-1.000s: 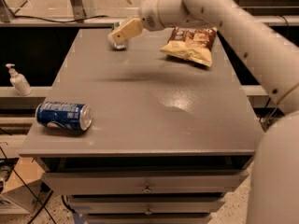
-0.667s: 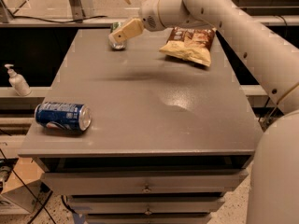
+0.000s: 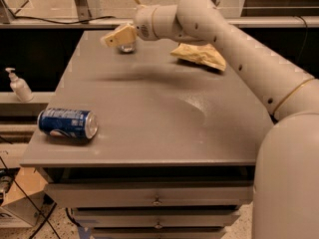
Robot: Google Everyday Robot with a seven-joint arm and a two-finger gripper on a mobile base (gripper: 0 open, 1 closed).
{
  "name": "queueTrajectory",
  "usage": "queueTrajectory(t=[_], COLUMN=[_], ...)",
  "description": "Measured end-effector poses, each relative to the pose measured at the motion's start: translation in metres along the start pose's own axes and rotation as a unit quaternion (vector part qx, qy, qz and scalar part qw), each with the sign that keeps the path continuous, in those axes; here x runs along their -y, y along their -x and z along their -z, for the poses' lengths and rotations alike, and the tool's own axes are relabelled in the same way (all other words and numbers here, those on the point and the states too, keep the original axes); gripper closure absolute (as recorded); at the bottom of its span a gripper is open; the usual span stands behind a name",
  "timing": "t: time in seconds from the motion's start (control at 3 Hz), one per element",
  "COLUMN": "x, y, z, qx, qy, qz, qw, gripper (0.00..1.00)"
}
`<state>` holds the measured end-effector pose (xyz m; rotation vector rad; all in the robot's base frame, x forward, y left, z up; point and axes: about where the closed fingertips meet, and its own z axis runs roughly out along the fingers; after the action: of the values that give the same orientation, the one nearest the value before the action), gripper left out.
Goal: Move green can near pepsi can
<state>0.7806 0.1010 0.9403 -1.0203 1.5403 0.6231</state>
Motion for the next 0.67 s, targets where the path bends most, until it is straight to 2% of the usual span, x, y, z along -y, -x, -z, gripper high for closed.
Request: queueTrajectory(t=[0.33, 0.67], x=[0.007, 0.016], y=[-0.005, -0.016], z=[-0.034, -0.062], qx=[0.027, 0.033], qy=[-0.006, -0.016], qz=[-0.019, -0.037], qw=[0.9995, 0.9986], gripper=[0.00, 0.00])
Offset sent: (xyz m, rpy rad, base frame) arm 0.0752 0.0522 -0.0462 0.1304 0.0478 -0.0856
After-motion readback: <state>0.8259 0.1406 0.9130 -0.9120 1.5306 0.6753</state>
